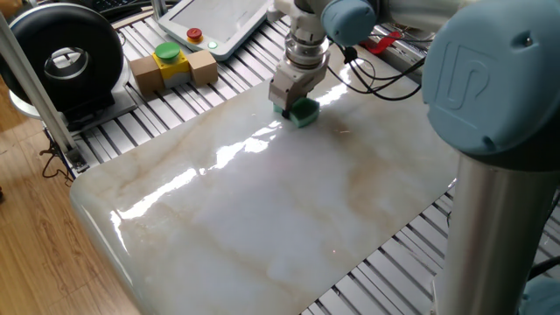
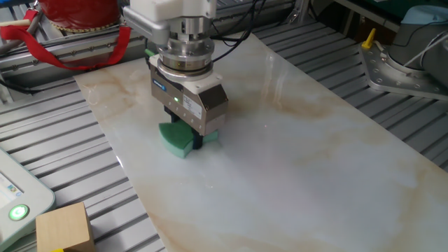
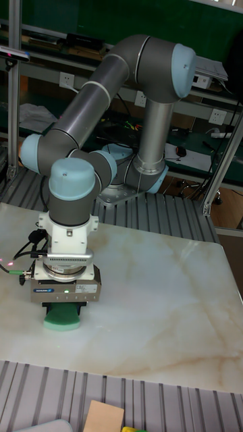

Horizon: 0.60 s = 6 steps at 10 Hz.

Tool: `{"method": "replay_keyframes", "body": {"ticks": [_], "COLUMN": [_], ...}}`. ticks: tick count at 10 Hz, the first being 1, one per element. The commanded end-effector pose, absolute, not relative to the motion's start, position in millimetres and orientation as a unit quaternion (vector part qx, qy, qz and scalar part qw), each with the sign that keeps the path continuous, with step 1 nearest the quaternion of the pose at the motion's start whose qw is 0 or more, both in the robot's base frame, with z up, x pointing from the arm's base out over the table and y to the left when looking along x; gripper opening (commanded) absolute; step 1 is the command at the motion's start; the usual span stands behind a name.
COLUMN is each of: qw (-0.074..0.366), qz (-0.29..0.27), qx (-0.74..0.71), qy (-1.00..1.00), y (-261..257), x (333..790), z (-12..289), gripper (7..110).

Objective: Clean the tabletop with a sponge

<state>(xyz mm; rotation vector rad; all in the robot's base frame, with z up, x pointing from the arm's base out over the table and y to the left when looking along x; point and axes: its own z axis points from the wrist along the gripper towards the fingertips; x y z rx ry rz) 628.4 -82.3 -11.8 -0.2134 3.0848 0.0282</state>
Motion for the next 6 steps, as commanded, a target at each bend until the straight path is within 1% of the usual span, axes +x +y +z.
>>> {"method": "replay_keyframes", "body": {"ticks": [1, 6], "qw": [0.021, 0.016], "qz": [-0.004, 0.004], "qx": [-0.053, -0.046], "qy": [0.998, 0.999], "y": [-71.1, -50.2], "x": [631.1, 630.6], "z": [-8.4, -7.1], "gripper": [7, 7]}}
